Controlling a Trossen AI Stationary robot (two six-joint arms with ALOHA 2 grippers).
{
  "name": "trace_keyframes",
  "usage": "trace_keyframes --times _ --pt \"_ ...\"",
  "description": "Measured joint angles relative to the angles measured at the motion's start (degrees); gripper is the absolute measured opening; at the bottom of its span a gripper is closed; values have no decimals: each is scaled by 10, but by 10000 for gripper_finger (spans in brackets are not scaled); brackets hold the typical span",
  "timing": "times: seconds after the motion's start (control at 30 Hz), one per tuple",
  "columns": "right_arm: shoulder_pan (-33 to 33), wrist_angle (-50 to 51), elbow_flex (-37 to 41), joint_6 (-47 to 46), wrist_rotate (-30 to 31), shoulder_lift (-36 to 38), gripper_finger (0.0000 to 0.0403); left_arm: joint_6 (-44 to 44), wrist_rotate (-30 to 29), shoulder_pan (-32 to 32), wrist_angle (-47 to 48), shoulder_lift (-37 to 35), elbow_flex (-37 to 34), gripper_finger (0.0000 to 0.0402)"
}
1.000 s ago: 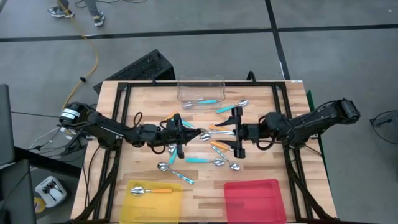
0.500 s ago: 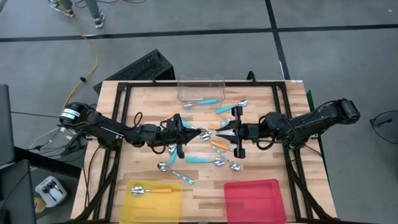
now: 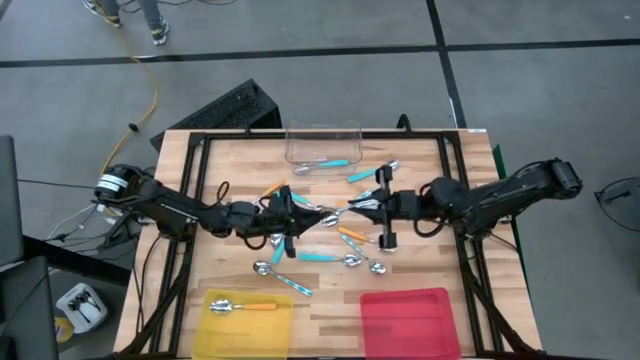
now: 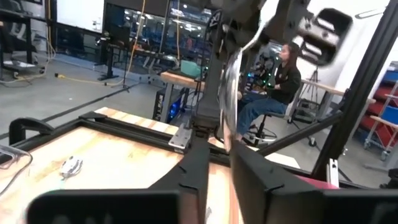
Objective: Sort silverware by color (type)
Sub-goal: Put the white and blue spoon into the red bin
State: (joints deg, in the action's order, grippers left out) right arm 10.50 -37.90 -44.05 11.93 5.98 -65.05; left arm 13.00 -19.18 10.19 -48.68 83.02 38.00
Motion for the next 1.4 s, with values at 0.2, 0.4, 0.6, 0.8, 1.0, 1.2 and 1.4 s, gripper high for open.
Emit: trace_keyframes --times 0.2,0.4,0.6,0.8,1.0,1.2,1.4 --pt "7 251 -70 -86 6 59 51 1 -1 10 18 0 0 125" --pt "39 479 -140 -221 7 75 51 22 9 12 53 0 0 154" --pt "97 638 -185 -324 -17 56 51 64 11 12 84 -18 1 155" --pt "149 722 -192 -420 -34 25 51 101 8 11 229 -101 14 155" --pt "185 727 -192 -488 -117 -35 51 108 2 11 332 -190 17 155" --pt "218 731 -192 -520 -179 -111 51 108 -33 12 398 -250 17 155" --pt "241 718 -192 -507 -198 -182 51 108 -43 13 420 -262 17 155"
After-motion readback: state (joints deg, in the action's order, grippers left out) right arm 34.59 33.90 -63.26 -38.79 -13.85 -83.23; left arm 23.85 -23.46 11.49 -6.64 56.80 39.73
